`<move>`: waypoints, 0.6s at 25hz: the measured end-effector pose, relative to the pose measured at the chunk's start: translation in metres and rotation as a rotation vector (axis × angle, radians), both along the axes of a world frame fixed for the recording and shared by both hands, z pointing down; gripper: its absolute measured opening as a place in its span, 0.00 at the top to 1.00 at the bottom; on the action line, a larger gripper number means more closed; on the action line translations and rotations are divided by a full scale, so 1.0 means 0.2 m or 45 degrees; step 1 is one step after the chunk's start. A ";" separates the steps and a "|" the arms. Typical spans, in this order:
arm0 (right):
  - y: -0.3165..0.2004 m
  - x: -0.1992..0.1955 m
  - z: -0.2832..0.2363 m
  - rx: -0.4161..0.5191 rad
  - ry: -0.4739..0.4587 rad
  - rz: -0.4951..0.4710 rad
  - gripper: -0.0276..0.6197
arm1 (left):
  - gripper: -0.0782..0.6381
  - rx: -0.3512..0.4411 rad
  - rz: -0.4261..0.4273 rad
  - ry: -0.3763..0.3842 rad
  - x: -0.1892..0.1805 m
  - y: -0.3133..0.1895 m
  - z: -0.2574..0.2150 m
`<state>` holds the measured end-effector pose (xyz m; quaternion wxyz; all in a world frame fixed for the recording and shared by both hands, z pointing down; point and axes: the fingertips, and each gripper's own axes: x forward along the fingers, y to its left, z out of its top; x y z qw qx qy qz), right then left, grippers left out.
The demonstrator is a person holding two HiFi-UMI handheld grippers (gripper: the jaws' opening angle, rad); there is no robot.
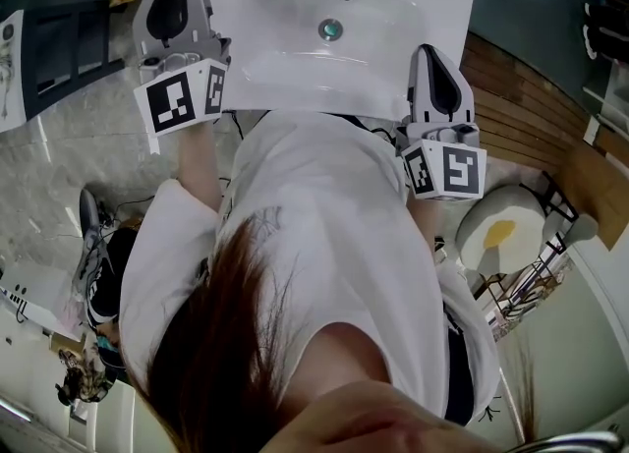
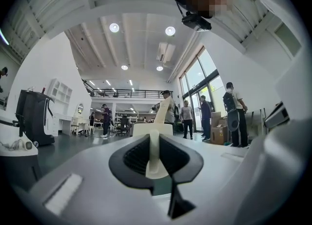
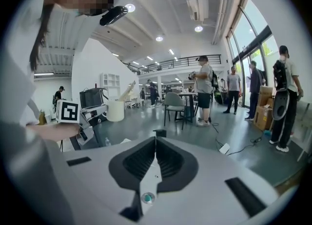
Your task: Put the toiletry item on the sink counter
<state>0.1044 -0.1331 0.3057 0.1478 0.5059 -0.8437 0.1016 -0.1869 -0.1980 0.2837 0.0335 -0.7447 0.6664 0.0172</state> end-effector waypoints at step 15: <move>-0.03 -0.06 0.08 -0.059 0.044 0.016 0.94 | 0.82 -0.077 -0.012 0.034 -0.08 -0.17 0.27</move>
